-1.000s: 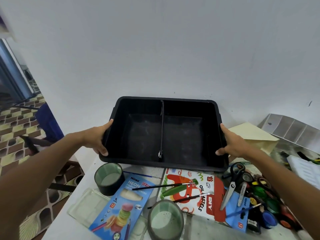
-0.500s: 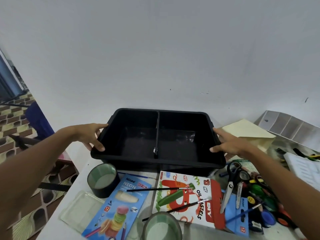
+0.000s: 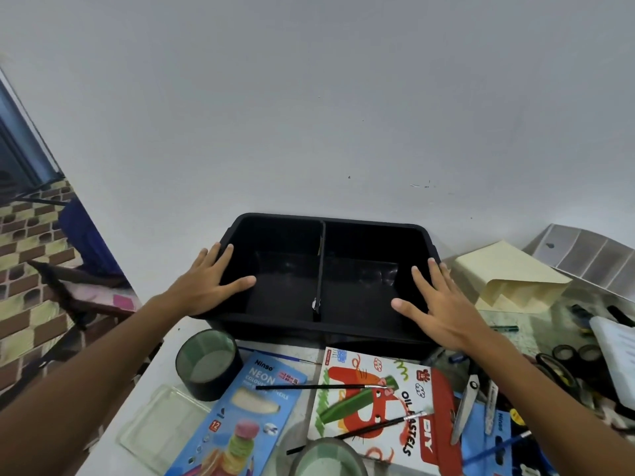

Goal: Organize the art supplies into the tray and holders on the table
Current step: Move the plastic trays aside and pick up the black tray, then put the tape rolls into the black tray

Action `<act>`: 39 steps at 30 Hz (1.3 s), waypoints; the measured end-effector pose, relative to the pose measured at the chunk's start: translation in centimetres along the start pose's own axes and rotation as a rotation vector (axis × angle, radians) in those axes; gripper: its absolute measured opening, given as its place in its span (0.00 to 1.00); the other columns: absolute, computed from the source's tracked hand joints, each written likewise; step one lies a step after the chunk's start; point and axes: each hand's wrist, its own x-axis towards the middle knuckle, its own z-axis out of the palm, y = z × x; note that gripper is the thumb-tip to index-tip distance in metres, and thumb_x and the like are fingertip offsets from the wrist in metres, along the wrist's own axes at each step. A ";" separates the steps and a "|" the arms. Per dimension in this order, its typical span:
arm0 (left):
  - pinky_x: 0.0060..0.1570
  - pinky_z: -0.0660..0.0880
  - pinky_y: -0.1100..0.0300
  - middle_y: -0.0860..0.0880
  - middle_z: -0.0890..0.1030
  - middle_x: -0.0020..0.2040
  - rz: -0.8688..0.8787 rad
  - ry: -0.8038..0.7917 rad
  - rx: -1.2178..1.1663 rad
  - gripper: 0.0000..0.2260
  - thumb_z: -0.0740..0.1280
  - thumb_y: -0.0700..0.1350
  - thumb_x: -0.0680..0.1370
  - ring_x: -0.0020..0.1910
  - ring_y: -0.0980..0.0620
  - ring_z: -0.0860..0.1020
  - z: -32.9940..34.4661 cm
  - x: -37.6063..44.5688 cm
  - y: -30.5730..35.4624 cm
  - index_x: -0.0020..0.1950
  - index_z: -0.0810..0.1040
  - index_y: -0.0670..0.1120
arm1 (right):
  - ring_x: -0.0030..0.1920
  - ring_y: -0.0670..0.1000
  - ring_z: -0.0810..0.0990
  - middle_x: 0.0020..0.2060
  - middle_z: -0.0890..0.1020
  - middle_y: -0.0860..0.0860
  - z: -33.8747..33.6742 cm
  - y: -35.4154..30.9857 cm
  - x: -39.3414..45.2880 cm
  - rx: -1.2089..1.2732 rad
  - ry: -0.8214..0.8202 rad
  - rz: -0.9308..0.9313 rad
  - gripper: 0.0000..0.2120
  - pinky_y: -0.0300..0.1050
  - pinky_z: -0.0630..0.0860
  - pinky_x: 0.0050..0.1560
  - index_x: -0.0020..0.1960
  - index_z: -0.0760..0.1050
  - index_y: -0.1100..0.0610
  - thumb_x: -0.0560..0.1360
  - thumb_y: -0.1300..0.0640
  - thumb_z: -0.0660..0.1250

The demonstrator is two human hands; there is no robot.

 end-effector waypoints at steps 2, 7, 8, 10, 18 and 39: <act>0.76 0.48 0.43 0.50 0.43 0.80 0.017 0.003 0.000 0.57 0.45 0.85 0.58 0.79 0.48 0.41 0.0 0.7 -0.2 0.80 0.43 0.55 | 0.77 0.50 0.36 0.79 0.40 0.51 0.0 -0.3 0.2 0.009 0.004 0.016 0.51 0.52 0.45 0.76 0.80 0.44 0.49 0.65 0.21 0.42; 0.77 0.47 0.45 0.48 0.45 0.81 0.054 0.012 -0.021 0.54 0.45 0.85 0.59 0.79 0.46 0.44 -0.3 2.1 -0.6 0.79 0.48 0.58 | 0.78 0.51 0.38 0.79 0.44 0.52 0.3 -0.8 0.4 0.019 0.030 0.034 0.48 0.53 0.48 0.76 0.80 0.47 0.46 0.67 0.22 0.44; 0.77 0.47 0.45 0.48 0.46 0.81 0.060 0.013 -0.027 0.53 0.45 0.84 0.59 0.79 0.46 0.45 -0.3 2.4 -0.6 0.79 0.49 0.58 | 0.78 0.51 0.39 0.79 0.45 0.52 0.4 -0.8 0.5 0.025 0.034 0.037 0.47 0.53 0.48 0.76 0.79 0.48 0.45 0.67 0.22 0.44; 0.77 0.48 0.45 0.47 0.47 0.81 0.075 0.023 -0.029 0.51 0.46 0.83 0.61 0.79 0.47 0.46 -0.5 2.7 -0.5 0.79 0.51 0.58 | 0.78 0.51 0.39 0.79 0.46 0.51 0.5 -0.8 0.5 0.047 0.039 0.039 0.46 0.54 0.49 0.76 0.79 0.51 0.44 0.67 0.22 0.44; 0.76 0.51 0.46 0.45 0.54 0.80 0.096 0.076 -0.091 0.39 0.53 0.74 0.73 0.78 0.46 0.52 -0.7 2.3 -0.2 0.78 0.59 0.53 | 0.78 0.54 0.45 0.78 0.57 0.52 0.4 -0.9 0.2 0.059 0.091 0.001 0.41 0.57 0.48 0.75 0.75 0.64 0.47 0.70 0.26 0.45; 0.60 0.73 0.46 0.43 0.62 0.75 0.300 -0.032 0.518 0.44 0.47 0.79 0.68 0.70 0.43 0.66 0.9 -13.8 -3.3 0.79 0.43 0.59 | 0.74 0.62 0.60 0.76 0.60 0.60 3.9 -12.4 -9.6 -0.412 -0.435 -1.326 0.46 0.58 0.61 0.73 0.79 0.51 0.46 0.69 0.27 0.62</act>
